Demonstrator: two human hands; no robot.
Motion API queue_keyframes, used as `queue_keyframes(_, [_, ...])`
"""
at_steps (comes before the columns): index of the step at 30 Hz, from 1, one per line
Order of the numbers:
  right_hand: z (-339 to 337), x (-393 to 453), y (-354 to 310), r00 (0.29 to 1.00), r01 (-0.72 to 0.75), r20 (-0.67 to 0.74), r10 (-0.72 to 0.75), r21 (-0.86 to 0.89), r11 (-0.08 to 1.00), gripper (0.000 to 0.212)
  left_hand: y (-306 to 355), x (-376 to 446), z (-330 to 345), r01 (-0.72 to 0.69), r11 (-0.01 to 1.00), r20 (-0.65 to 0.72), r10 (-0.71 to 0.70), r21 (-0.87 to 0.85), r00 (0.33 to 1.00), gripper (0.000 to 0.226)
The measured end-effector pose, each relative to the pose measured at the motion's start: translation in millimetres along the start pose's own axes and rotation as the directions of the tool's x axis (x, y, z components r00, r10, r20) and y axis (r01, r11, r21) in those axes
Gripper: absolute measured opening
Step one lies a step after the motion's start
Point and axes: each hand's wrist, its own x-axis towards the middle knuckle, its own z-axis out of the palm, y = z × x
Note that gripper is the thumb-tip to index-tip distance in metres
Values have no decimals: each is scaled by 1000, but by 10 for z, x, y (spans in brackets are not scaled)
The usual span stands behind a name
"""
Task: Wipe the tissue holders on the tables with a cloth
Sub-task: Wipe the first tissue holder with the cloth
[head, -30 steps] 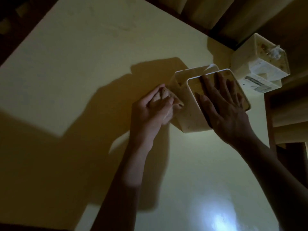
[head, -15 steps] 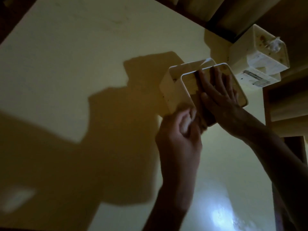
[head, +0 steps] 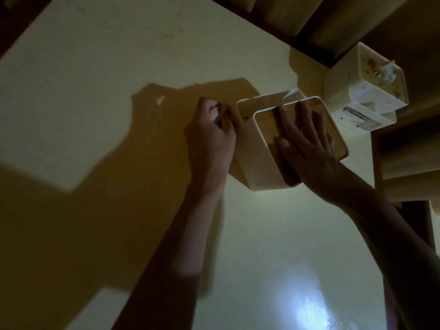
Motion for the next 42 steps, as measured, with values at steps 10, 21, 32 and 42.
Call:
queue_keyframes(10, [-16, -21, -52, 999, -35, -15, 36, 48, 998, 54, -175, -1287, 127, -97, 991, 99, 88, 88, 991, 17])
queue_keyframes(21, [-48, -18, -79, 997, -77, 24, 76, 59, 995, 54, -134, 152, -15, -74, 984, 124, 54, 163, 991, 26])
queue_keyframes(32, [-43, -43, -135, 997, -76, -13, 77, 90, 993, 50, -263, -884, -106, 43, 996, 378, -11, -77, 926, 16])
queue_keyframes(42, [19, 224, -528, 804, -443, -295, 517, 283, 850, 61, -250, -620, -567, 175, 917, 385, -26, -358, 922, 38])
